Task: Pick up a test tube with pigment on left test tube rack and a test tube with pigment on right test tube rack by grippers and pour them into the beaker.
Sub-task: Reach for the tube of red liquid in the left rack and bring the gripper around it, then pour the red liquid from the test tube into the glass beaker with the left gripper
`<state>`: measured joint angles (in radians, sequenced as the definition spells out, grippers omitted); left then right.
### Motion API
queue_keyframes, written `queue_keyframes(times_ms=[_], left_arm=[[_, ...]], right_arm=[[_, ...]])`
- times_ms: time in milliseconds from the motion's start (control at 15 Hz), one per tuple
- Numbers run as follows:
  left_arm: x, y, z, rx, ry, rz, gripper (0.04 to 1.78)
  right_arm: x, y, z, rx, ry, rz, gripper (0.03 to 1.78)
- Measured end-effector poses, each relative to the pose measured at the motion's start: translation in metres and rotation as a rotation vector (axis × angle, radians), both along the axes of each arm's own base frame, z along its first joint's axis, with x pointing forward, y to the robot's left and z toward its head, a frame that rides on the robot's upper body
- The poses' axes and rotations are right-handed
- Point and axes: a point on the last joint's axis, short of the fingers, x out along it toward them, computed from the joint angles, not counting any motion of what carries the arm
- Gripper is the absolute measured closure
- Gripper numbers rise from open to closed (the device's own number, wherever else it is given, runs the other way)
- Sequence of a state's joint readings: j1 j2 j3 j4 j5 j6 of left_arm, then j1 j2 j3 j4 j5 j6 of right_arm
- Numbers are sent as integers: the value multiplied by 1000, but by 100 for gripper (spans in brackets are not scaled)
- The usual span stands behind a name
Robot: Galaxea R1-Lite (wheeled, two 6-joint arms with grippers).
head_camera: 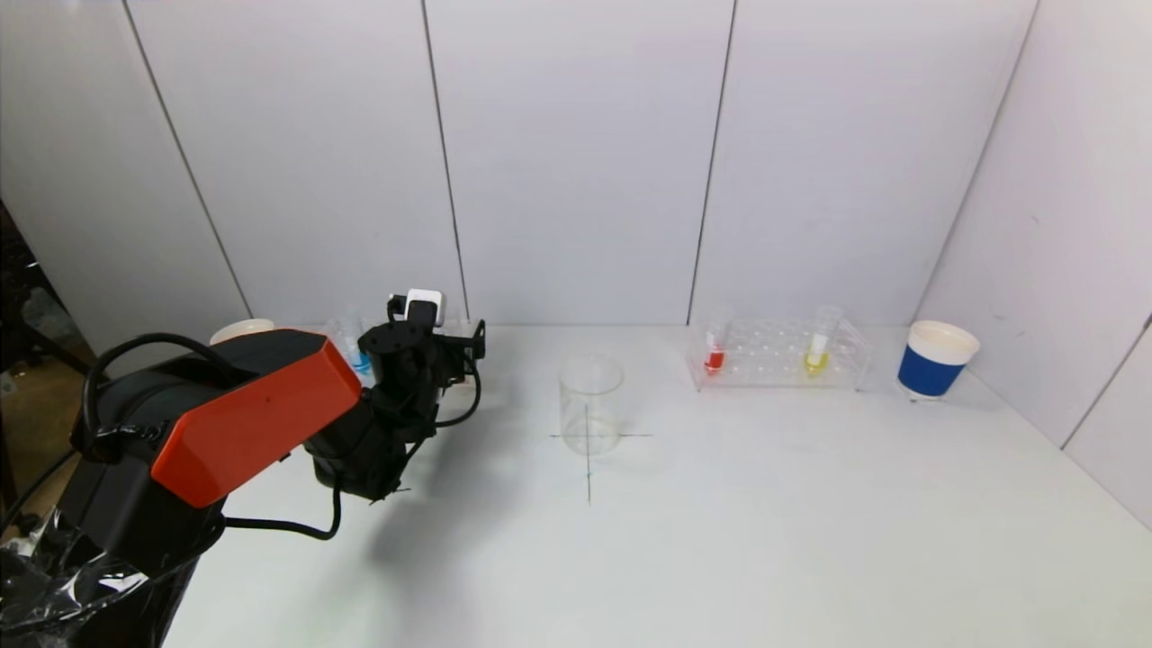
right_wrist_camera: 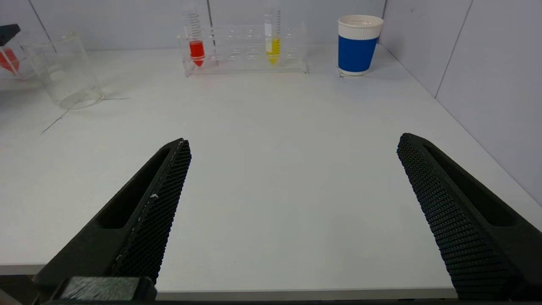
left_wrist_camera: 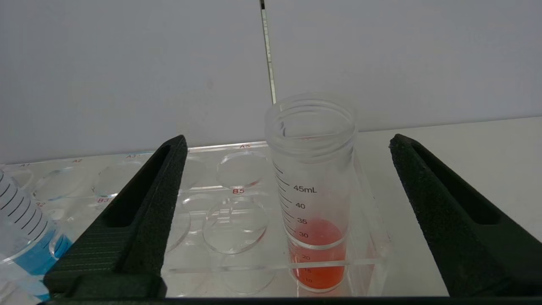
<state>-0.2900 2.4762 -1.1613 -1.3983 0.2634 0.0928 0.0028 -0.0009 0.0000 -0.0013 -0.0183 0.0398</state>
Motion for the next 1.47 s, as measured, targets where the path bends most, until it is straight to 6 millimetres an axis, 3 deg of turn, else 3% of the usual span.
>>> queue_keyframes(times_ms=[200, 400, 533, 1467], left_arm=[[0, 0, 1, 2, -1, 0, 53], [-1, -2, 1, 1, -3, -6, 110], [-2, -4, 1, 1, -3, -10, 133], [-3, -3, 4, 1, -4, -9, 136]], right_arm=[[0, 0, 0, 0, 0, 0, 4], [0, 0, 0, 0, 0, 0, 4], [0, 0, 0, 0, 0, 0, 4], [0, 0, 0, 0, 0, 0, 4]])
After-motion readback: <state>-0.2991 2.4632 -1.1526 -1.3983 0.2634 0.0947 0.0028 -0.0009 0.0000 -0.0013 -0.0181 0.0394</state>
